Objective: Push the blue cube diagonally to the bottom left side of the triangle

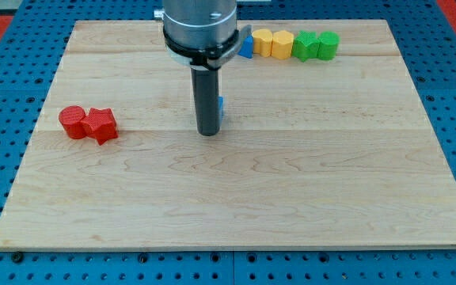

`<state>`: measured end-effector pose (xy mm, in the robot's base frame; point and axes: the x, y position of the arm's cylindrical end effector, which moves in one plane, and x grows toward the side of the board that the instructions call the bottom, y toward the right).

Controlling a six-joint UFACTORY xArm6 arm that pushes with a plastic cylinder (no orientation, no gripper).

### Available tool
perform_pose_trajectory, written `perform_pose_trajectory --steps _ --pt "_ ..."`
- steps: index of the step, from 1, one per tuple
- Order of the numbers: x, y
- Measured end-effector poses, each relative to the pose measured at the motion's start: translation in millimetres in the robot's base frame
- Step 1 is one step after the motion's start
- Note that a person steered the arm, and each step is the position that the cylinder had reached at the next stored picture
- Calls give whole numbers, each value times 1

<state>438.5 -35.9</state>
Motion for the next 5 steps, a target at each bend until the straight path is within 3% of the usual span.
perform_pose_trajectory --steps 3,5 --pt "-43 -18" --pt "-43 -10"
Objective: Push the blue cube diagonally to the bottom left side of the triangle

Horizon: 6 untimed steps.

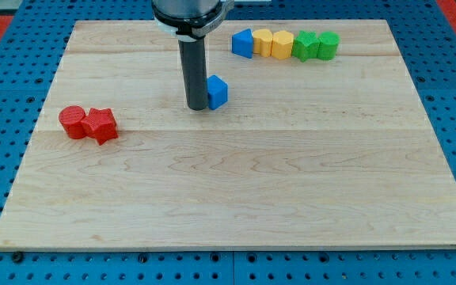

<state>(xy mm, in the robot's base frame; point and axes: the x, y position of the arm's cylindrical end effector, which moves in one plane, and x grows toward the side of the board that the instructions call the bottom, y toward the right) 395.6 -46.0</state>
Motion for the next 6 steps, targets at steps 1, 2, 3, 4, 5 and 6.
perform_pose_trajectory --steps 1,2,3,4,5,6 --pt "3 33" --pt "4 47" --pt "-1 47" --pt "-27 47" --pt "-55 47" --pt "-63 47"
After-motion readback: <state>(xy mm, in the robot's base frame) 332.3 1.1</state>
